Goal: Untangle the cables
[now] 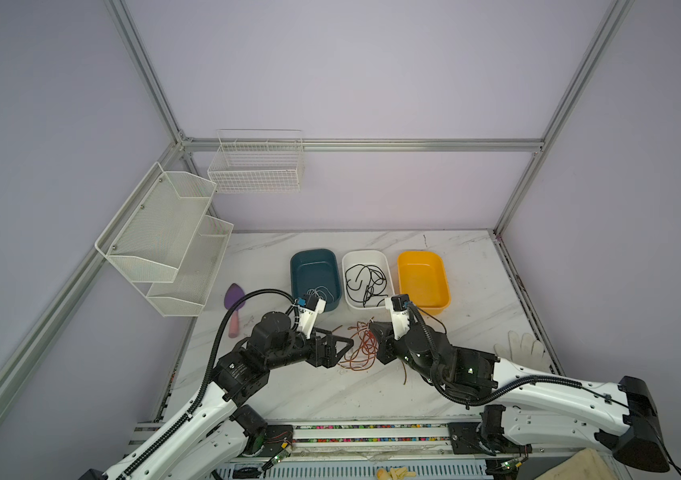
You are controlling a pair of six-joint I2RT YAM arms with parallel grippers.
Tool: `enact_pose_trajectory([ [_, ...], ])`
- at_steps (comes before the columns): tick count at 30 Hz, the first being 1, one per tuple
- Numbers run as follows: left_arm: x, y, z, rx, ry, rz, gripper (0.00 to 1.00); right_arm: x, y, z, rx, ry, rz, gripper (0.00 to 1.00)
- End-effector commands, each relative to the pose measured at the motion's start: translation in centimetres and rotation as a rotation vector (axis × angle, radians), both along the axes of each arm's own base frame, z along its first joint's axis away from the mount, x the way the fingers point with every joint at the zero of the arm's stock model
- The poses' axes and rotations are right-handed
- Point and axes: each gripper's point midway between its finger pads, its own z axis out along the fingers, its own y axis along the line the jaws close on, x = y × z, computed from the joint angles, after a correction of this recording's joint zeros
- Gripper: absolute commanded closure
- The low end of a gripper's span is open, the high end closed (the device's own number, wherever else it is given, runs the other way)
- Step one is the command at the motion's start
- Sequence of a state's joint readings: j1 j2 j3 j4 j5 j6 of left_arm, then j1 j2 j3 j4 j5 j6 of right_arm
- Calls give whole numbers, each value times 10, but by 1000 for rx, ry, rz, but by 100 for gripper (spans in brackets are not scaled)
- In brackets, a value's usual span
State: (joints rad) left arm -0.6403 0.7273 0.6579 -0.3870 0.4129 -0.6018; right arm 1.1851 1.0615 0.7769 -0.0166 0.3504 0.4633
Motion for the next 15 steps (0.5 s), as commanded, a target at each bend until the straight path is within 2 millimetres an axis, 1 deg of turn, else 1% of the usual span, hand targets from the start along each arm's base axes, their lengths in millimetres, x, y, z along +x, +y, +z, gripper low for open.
enact_pose_trajectory([
  [1, -3, -7, -7, -15, 9, -33, 15, 0, 4, 11, 46, -9, -2, 100],
  [6, 1, -12, -23, 32, 52, -34, 29, 0, 4, 8, 41, -6, 0, 100],
  [8, 2, -13, -26, 46, 62, -32, 31, 0, 5, 8, 43, -4, 2, 100],
  [15, 9, -16, -35, 82, 74, -19, 43, -1, 6, 4, 43, 5, 8, 100],
])
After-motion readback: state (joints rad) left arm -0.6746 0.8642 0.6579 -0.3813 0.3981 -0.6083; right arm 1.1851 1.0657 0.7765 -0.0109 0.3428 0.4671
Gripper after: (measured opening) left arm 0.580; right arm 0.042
